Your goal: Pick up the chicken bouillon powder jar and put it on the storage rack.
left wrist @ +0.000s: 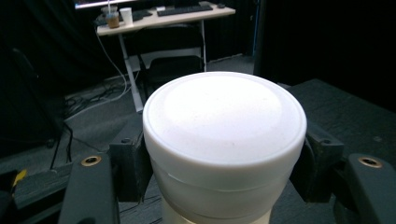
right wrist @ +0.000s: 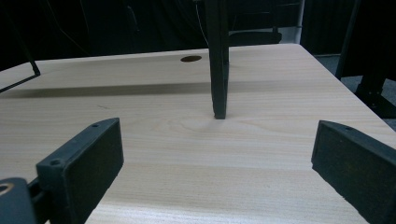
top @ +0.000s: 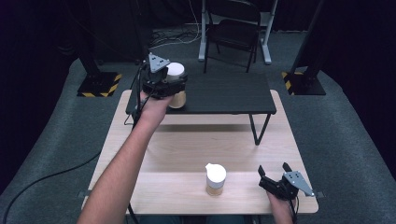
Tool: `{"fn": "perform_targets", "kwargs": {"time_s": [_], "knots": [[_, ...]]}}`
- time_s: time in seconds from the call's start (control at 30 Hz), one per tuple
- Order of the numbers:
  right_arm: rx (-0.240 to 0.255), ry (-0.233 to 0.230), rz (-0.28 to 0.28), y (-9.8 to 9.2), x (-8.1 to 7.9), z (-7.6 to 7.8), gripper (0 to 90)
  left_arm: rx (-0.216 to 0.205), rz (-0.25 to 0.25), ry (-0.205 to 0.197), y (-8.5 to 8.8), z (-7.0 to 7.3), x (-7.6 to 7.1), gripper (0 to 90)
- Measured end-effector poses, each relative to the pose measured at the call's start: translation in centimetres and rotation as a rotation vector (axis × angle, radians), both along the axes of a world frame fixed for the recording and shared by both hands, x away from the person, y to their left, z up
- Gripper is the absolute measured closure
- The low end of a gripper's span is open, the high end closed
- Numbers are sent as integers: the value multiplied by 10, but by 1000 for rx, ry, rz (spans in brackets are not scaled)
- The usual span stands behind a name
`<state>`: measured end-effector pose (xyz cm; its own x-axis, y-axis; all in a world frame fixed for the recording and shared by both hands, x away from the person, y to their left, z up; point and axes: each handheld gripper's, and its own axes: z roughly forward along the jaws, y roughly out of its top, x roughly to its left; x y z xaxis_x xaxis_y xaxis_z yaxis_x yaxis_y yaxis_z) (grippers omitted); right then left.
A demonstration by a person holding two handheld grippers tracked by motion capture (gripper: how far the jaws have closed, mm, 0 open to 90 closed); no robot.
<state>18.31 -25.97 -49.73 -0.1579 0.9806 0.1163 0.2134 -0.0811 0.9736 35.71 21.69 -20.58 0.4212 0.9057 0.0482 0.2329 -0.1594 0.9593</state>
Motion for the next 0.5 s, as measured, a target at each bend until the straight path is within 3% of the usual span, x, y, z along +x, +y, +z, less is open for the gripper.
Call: {"fn": "perform_targets", "kwargs": {"time_s": [0.4, 0.5], "knots": [[-4, 2, 5, 0, 0, 0, 19, 9, 27, 44, 3, -2, 16, 333], [-1, 0, 4, -1, 0, 0, 20, -17, 28, 42, 8, -7, 17, 333]]}}
